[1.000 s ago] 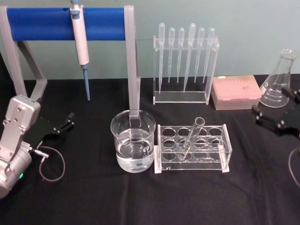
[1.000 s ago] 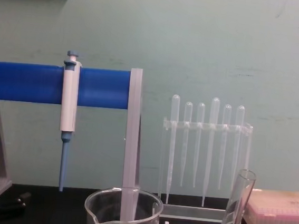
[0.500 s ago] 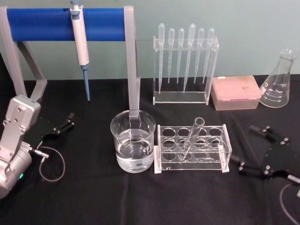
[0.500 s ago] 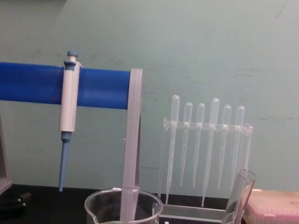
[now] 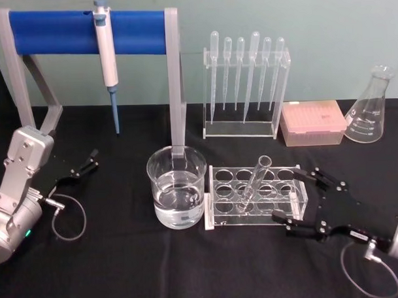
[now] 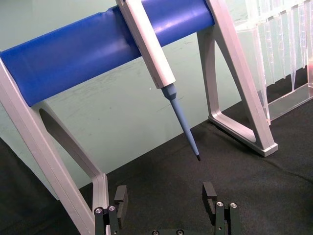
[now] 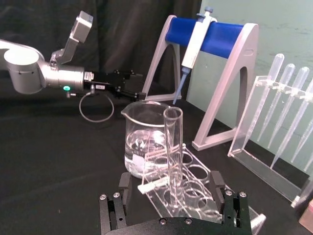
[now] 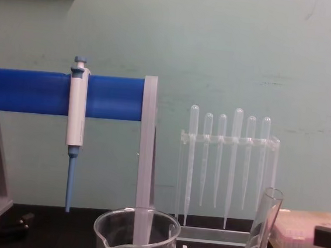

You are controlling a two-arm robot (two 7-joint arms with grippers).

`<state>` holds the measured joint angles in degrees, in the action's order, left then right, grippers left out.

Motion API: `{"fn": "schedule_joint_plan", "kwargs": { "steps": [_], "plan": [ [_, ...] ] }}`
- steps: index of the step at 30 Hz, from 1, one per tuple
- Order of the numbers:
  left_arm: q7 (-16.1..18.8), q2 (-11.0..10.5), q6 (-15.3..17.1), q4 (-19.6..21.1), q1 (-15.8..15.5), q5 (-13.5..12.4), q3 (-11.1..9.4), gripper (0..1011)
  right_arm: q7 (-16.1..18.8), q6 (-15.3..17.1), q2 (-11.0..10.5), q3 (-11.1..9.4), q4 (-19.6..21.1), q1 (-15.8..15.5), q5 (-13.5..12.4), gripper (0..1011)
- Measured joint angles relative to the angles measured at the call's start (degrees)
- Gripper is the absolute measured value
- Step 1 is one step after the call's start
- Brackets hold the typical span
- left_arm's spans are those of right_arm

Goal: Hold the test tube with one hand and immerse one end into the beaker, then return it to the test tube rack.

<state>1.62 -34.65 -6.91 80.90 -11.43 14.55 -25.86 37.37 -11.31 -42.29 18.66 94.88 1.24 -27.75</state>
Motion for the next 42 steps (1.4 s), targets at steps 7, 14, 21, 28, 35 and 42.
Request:
{"fn": "schedule_joint_plan", "kwargs": {
  "steps": [7,14,21,28,35,42],
  "plan": [
    [0.0,0.0,0.0,0.0,0.0,0.0,0.0,1000,-0.2,1.9,3.1,1.0,-1.2,2.3,0.1,1002],
    [0.0,0.0,0.0,0.0,0.0,0.0,0.0,1000,-0.7,2.3,5.1,1.9,-2.1,3.9,0.9,1002],
    [0.0,0.0,0.0,0.0,0.0,0.0,0.0,1000,-1.0,2.8,6.9,3.2,-3.2,5.7,1.8,1002],
    [0.0,0.0,0.0,0.0,0.0,0.0,0.0,1000,-1.6,3.8,8.3,3.9,-4.3,7.1,2.0,1002],
    [0.0,0.0,0.0,0.0,0.0,0.0,0.0,1000,-1.9,4.5,9.3,4.3,-5.0,7.9,1.7,1002],
    [0.0,0.0,0.0,0.0,0.0,0.0,0.0,1000,-2.0,4.7,9.4,4.3,-5.1,8.0,1.6,1002]
  ]
}}
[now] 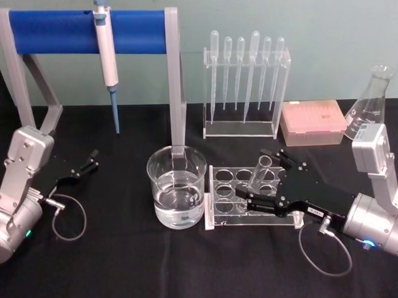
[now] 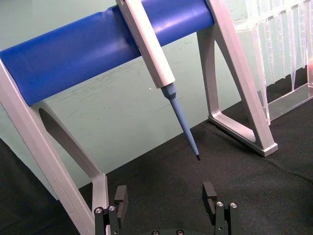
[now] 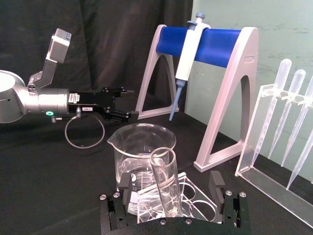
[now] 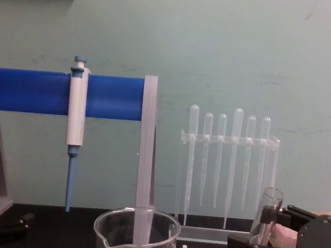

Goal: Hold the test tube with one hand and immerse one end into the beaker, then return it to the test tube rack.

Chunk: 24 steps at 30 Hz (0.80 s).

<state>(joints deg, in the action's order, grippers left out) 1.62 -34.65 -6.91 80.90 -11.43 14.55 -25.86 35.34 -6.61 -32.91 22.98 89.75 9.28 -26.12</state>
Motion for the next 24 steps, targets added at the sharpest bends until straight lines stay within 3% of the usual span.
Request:
{"fn": "schedule_joint_plan", "kwargs": {
  "steps": [6,9,24],
  "plan": [
    [0.0,0.0,0.0,0.0,0.0,0.0,0.0,1000,0.0,-0.1,-0.1,-0.1,0.1,-0.1,0.0,990],
    [0.0,0.0,0.0,0.0,0.0,0.0,0.0,1000,0.0,-0.1,-0.1,-0.1,0.1,-0.1,0.0,929],
    [0.0,0.0,0.0,0.0,0.0,0.0,0.0,1000,0.1,-0.3,-0.2,-0.1,0.3,-0.2,0.0,487]
  ]
}}
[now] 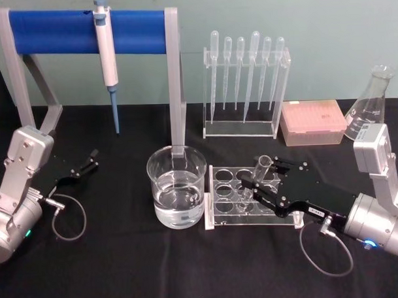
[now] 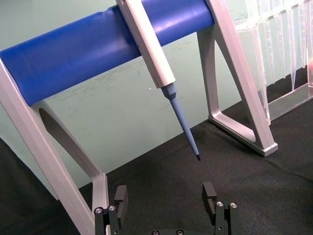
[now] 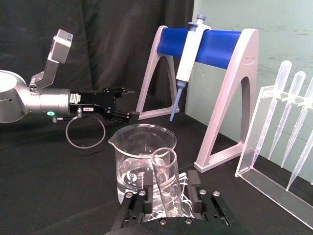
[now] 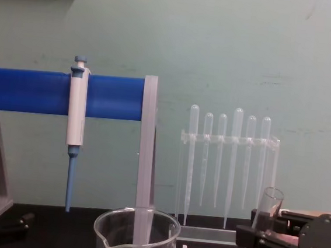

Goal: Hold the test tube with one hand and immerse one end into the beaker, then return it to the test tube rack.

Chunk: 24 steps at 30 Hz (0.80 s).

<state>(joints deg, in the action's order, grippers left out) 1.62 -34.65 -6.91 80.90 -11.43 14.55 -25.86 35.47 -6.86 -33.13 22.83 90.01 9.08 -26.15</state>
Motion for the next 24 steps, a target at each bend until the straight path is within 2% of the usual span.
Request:
{"fn": "schedule_joint_plan", "kwargs": {
  "steps": [6,9,18,24],
  "plan": [
    [0.0,0.0,0.0,0.0,0.0,0.0,0.0,1000,0.0,0.0,0.0,0.0,0.0,0.0,0.0,280],
    [0.0,0.0,0.0,0.0,0.0,0.0,0.0,1000,0.0,-0.1,0.0,0.0,0.0,0.0,0.0,238],
    [0.0,0.0,0.0,0.0,0.0,0.0,0.0,1000,0.0,-0.1,0.0,0.0,0.0,0.0,0.0,238],
    [0.0,0.0,0.0,0.0,0.0,0.0,0.0,1000,0.1,0.4,-1.1,-0.7,1.0,0.5,0.0,238]
  ]
}}
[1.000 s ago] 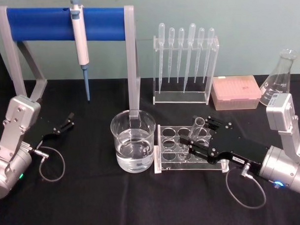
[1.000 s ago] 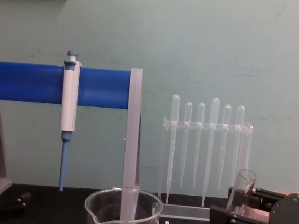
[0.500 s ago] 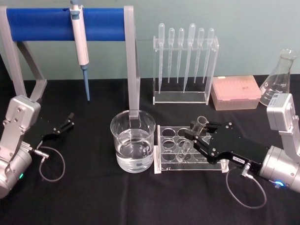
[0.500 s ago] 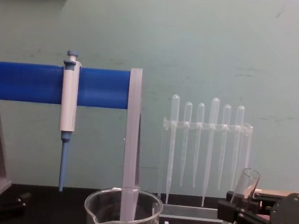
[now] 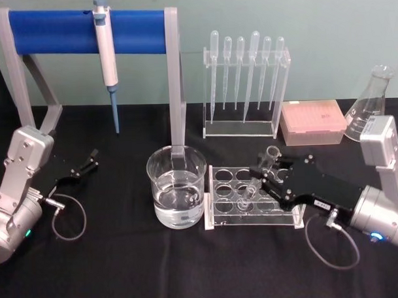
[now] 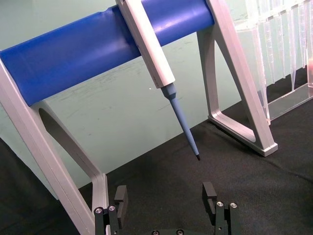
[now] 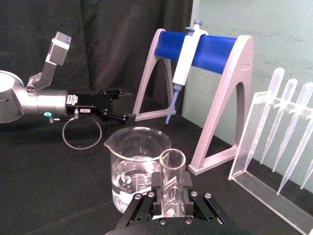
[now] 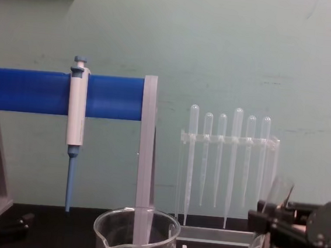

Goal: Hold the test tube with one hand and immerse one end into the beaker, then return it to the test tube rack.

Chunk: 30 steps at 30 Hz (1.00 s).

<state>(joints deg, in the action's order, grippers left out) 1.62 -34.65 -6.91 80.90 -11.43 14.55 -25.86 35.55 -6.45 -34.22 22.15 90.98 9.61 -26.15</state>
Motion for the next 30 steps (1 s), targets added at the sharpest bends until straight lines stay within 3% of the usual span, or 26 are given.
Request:
{"fn": "schedule_joint_plan", "kwargs": {
  "steps": [8,20,30],
  "plan": [
    [0.0,0.0,0.0,0.0,0.0,0.0,0.0,1000,1.7,1.9,-1.8,-0.8,2.7,1.2,-2.1,238],
    [0.0,0.0,0.0,0.0,0.0,0.0,0.0,1000,3.4,7.8,-5.9,-1.4,7.8,3.8,-7.3,238],
    [0.0,0.0,0.0,0.0,0.0,0.0,0.0,1000,3.8,11.6,-8.0,1.0,8.5,7.2,-7.4,238]
  ]
}}
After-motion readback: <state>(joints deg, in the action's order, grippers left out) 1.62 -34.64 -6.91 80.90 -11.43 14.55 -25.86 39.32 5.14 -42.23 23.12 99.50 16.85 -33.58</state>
